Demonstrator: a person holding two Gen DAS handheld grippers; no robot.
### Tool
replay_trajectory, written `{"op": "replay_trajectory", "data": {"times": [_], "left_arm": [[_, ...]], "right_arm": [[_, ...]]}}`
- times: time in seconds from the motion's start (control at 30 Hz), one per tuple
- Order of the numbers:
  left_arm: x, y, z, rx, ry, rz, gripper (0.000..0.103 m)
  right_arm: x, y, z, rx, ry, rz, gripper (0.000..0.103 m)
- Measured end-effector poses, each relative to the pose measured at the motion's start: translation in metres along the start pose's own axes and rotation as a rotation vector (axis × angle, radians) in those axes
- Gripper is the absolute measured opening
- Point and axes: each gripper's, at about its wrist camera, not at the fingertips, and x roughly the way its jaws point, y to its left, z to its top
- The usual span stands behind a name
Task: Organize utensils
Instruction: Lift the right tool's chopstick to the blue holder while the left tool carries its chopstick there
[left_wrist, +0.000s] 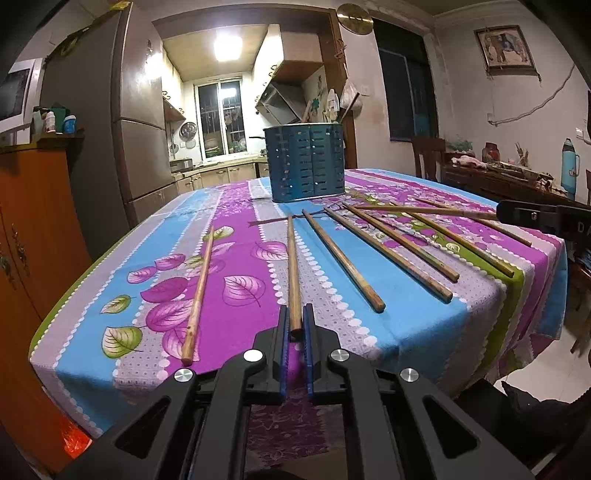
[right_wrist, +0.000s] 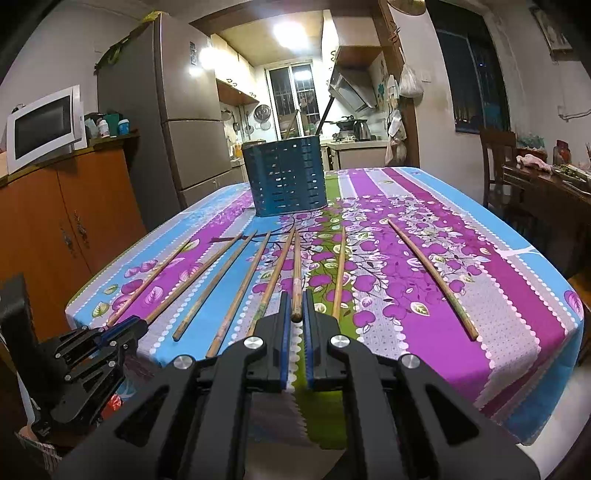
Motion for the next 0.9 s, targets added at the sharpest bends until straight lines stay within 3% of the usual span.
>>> {"op": "replay_trajectory", "data": {"times": [0.37, 0.67, 0.9], "left_arm": [[-0.027, 0.016, 0.029, -0.035, -0.099, 0.047, 0.008], [-0.056, 0.029, 0.083, -0.065, -0.194, 0.002, 0.008], [-0.065, 0.046, 0.135, -0.122, -0.232, -0.068, 0.008]], "right_arm": [[-0.021, 0.000, 0.012, -0.026, -0.092, -0.013, 0.005], [-0.033, 0.006, 0.047, -0.099, -0.173, 0.018, 0.005], [-0.028, 0.005, 0.088, -0.113, -0.184, 0.074, 0.005]]}}
